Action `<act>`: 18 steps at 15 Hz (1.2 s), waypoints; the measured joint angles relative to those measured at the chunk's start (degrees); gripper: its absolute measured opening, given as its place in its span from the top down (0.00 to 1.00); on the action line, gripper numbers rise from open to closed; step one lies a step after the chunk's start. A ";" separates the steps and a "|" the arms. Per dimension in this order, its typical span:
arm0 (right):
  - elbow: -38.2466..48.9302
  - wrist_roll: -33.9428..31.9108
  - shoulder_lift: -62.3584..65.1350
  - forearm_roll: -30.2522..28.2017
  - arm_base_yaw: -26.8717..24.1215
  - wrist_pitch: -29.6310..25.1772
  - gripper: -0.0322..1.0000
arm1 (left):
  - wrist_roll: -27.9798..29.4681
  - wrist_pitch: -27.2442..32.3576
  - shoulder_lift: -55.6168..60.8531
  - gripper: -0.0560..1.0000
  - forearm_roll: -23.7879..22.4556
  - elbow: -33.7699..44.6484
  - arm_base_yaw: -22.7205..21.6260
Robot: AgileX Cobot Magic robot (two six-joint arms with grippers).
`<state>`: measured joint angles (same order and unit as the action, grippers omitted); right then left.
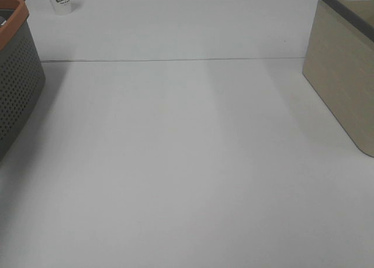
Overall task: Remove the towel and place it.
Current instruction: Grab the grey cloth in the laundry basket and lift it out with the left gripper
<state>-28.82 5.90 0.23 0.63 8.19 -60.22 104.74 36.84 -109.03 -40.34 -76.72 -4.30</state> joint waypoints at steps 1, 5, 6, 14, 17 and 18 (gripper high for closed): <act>0.00 0.00 0.00 0.00 0.00 0.00 0.23 | 0.00 -0.34 0.00 0.51 0.00 0.00 0.00; 0.00 0.00 0.00 0.00 0.00 0.00 0.23 | -0.17 -0.80 0.06 0.90 0.52 0.00 0.00; 0.00 0.00 0.00 0.00 0.00 0.00 0.23 | -0.40 -0.97 0.40 0.95 0.63 0.00 0.00; 0.00 0.00 0.00 0.00 0.00 0.00 0.23 | -3.95 -11.46 11.23 0.95 -0.06 0.00 0.06; 0.00 0.00 0.00 0.00 0.00 0.00 0.23 | -5.50 -15.70 16.84 0.95 -0.57 0.00 0.06; 0.00 0.00 0.00 0.00 0.00 0.00 0.23 | -6.70 -18.22 18.56 0.95 -0.57 0.00 0.06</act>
<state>-28.82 5.90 0.23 0.63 8.19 -60.22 98.03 18.62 -90.47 -40.91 -76.72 -4.24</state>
